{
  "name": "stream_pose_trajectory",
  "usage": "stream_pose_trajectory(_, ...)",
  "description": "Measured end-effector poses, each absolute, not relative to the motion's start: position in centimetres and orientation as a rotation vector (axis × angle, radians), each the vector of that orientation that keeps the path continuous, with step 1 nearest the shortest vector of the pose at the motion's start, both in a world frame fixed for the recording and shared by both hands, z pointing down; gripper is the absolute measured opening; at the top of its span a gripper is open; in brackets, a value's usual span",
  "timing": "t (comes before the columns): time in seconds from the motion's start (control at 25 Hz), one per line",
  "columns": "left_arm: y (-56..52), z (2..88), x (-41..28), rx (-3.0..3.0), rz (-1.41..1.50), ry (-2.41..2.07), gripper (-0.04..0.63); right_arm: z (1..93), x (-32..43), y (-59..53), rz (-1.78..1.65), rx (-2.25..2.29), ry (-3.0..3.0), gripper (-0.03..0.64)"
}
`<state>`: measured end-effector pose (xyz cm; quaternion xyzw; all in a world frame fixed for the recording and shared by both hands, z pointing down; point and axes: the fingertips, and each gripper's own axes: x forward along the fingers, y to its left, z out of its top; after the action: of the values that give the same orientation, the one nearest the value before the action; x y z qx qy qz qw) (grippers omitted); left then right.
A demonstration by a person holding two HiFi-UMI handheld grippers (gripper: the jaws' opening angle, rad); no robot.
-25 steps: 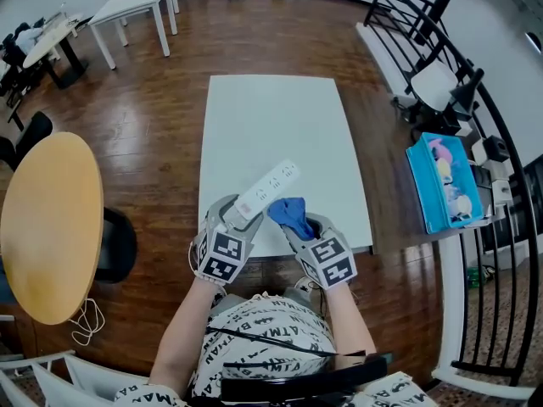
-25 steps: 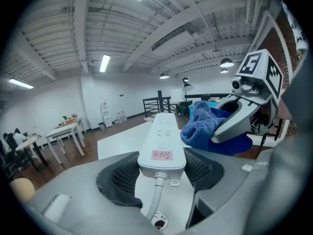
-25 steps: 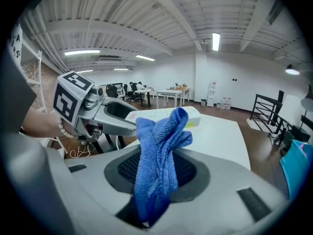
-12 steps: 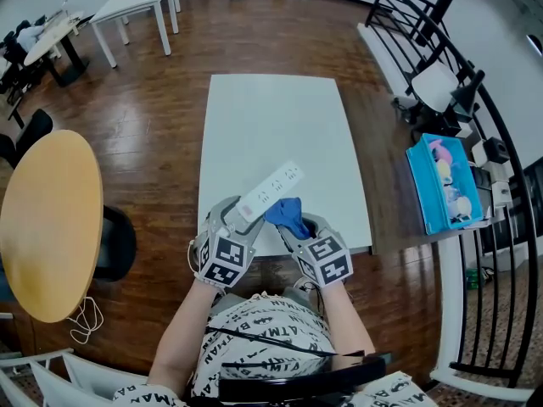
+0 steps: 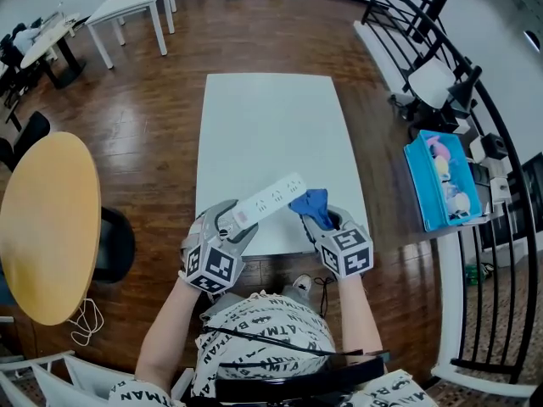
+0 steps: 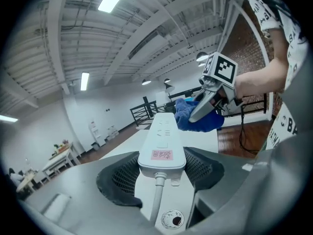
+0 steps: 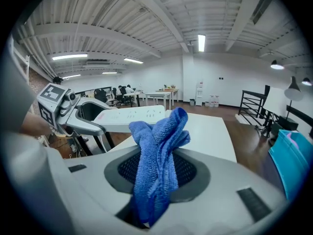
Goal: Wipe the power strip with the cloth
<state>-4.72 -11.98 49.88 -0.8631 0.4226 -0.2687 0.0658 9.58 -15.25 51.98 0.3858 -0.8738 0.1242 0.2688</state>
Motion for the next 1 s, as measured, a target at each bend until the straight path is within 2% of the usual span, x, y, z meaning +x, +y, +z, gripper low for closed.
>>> stream_pose_trajectory(0.56, -8.4, 50.2, -3.6, -2.680, -0.799, 0.816, 0.282, 52.3, 14.7, -13.9, 0.139, 0.828, -2.239, 0.137)
stream_pose_trajectory(1.0, -6.1, 50.2, -3.5, -2.675, -0.816, 0.657, 0.282, 51.9, 13.3, -12.3, -0.093, 0.555, -2.198, 0.137)
